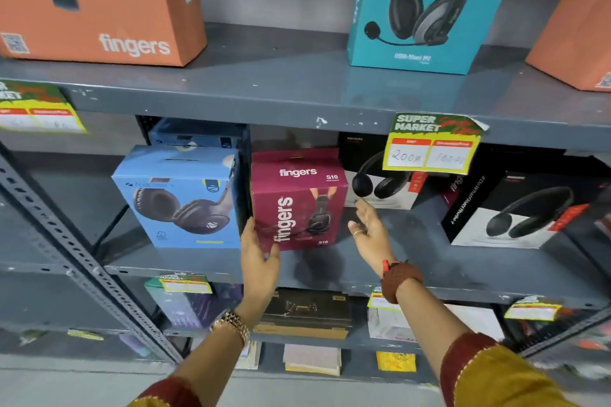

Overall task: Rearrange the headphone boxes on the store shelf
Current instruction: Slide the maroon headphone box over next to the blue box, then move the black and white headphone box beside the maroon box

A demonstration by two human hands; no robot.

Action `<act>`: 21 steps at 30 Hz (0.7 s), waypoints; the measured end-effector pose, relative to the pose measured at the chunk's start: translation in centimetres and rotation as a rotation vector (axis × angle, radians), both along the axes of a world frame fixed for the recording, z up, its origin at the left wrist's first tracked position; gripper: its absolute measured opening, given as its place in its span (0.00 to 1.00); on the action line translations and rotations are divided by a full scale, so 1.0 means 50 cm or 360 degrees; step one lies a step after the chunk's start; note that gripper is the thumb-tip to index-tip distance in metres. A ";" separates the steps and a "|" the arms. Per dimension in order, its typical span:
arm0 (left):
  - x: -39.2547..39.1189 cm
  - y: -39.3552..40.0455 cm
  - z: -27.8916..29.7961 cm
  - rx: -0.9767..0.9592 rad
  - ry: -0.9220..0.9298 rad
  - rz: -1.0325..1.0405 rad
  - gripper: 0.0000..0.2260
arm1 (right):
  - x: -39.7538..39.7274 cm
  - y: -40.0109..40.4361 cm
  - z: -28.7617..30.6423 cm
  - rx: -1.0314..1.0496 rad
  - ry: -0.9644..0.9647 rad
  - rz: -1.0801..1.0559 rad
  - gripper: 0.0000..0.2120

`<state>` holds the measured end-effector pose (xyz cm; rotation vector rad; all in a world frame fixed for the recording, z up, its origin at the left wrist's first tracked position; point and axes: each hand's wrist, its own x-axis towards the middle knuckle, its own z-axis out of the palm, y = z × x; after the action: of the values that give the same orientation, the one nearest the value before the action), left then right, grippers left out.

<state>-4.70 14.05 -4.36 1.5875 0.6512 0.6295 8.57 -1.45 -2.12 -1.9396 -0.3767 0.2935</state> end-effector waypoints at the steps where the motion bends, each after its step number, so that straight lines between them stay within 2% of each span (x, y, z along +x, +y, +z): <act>1: 0.001 -0.021 -0.009 -0.0012 0.0034 0.0050 0.29 | 0.001 -0.027 -0.007 0.0026 0.0005 -0.0029 0.26; 4: 0.017 -0.088 -0.027 -0.0048 0.0154 0.0052 0.28 | 0.009 -0.126 -0.027 0.0067 0.0051 -0.0158 0.25; 11: 0.147 -0.275 -0.018 -0.0023 0.0180 -0.0270 0.25 | 0.087 -0.401 -0.048 0.0043 0.0062 -0.0547 0.21; 18: 0.318 -0.496 0.008 0.0127 0.0218 -0.0468 0.24 | 0.241 -0.634 -0.045 0.0148 0.0076 -0.0818 0.21; 21: 0.392 -0.563 0.022 0.0148 0.0195 -0.0536 0.27 | 0.312 -0.697 -0.030 0.0192 0.0035 -0.0798 0.25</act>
<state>14.90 -14.09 -3.25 1.7829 0.4333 0.3183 24.17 -36.33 -3.63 -1.8399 0.1102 -0.0354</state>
